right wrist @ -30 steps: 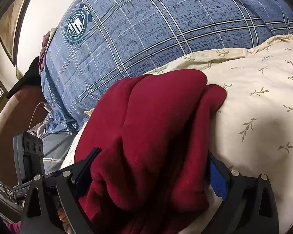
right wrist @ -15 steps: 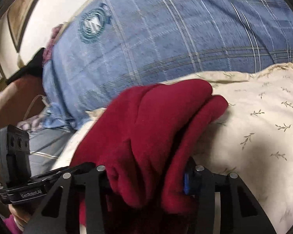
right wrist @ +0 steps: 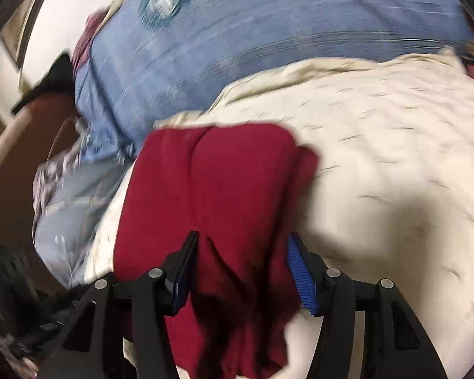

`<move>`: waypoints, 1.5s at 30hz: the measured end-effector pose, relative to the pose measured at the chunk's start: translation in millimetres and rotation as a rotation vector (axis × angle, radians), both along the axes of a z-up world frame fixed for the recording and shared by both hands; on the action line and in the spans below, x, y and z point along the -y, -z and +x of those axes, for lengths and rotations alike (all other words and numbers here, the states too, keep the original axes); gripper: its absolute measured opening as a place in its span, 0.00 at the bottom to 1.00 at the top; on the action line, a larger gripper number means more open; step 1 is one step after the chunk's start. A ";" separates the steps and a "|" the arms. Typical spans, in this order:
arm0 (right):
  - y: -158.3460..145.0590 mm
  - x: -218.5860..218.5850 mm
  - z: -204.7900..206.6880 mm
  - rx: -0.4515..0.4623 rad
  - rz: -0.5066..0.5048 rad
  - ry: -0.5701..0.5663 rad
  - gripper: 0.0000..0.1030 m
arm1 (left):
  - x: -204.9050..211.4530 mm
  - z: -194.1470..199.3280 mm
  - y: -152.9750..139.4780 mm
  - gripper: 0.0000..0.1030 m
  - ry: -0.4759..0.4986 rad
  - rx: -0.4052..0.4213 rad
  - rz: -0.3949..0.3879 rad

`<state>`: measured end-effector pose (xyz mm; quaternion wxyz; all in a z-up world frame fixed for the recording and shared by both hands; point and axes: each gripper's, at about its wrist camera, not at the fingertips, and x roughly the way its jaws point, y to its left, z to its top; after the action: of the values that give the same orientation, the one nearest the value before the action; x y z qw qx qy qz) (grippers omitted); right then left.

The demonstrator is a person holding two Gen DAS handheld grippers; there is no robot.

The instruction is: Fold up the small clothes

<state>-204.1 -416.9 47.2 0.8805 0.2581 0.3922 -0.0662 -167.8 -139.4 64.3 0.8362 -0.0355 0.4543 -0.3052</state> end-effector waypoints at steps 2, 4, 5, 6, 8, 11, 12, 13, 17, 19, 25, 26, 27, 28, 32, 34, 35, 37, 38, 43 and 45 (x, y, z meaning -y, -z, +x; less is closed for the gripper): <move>-14.2 -4.3 -10.6 0.044 -0.039 0.021 0.59 | -1.9 -4.8 -4.0 0.45 -0.017 0.011 -0.001; -26.8 -25.6 -11.0 0.077 -0.117 -0.036 0.59 | -2.1 -8.9 -6.3 0.54 -0.035 0.019 0.000; -31.0 -36.4 -9.3 0.082 -0.156 -0.064 0.58 | -0.5 -10.9 -7.7 0.56 -0.050 0.027 0.005; -33.6 -48.5 -6.8 0.084 -0.207 -0.090 0.56 | 1.6 -13.3 -7.8 0.57 -0.059 0.033 0.007; -34.1 -69.1 2.6 0.093 -0.281 -0.135 0.53 | 1.6 -19.3 -9.9 0.61 -0.076 0.043 0.014; -9.0 -81.9 24.8 0.002 -0.395 -0.143 0.46 | 0.3 -28.8 -11.1 0.64 -0.107 0.072 0.042; 1.3 -79.9 28.1 -0.033 -0.400 -0.136 0.46 | 0.6 -33.1 -9.3 0.64 -0.118 0.082 0.054; 22.7 -73.3 36.0 -0.101 -0.379 -0.129 0.46 | -1.6 -37.9 -10.0 0.66 -0.134 0.095 0.069; 27.5 -72.8 23.4 -0.086 -0.418 -0.115 0.49 | -6.1 -52.5 -12.5 0.67 -0.175 0.132 0.111; 15.1 -75.9 16.0 -0.069 -0.408 -0.127 0.49 | -4.8 -54.9 -12.2 0.67 -0.193 0.134 0.119; -3.7 -77.0 -4.5 0.014 -0.340 -0.104 0.67 | 3.7 -67.7 -19.1 0.67 -0.176 0.180 0.135; -4.6 -78.5 -4.8 0.016 -0.340 -0.100 0.68 | 3.9 -68.2 -19.4 0.67 -0.175 0.191 0.139; -5.5 -79.5 -6.2 0.015 -0.344 -0.096 0.71 | 3.2 -68.8 -20.4 0.67 -0.172 0.201 0.140; -6.4 -80.0 -6.7 0.013 -0.353 -0.092 0.73 | 4.6 -73.1 -22.8 0.67 -0.169 0.214 0.138; -8.0 -83.1 -8.2 0.014 -0.368 -0.087 0.73 | 3.1 -77.1 -25.7 0.71 -0.170 0.233 0.139; -8.1 -83.5 -8.7 0.014 -0.366 -0.088 0.74 | -1.5 -72.0 -25.5 0.71 -0.176 0.224 0.135; -8.2 -83.7 -9.0 0.016 -0.367 -0.087 0.74 | -2.8 -71.0 -25.4 0.71 -0.180 0.219 0.132; -8.0 -84.7 -9.7 0.016 -0.370 -0.086 0.78 | -4.4 -68.3 -26.3 0.72 -0.187 0.216 0.133; -7.8 -84.9 -9.6 0.017 -0.370 -0.086 0.79 | -4.6 -67.9 -26.4 0.72 -0.188 0.218 0.133; -3.4 -86.1 -6.8 0.000 -0.356 -0.097 0.79 | -4.3 -64.0 -26.2 0.73 -0.182 0.215 0.125; -1.7 -86.2 -6.1 -0.003 -0.351 -0.097 0.79 | -2.5 -62.3 -25.0 0.73 -0.179 0.210 0.130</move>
<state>-210.2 -330.7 48.9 0.9134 0.0813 0.3881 -0.0914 -230.1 -136.9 89.3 0.9035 0.0107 0.3782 -0.2013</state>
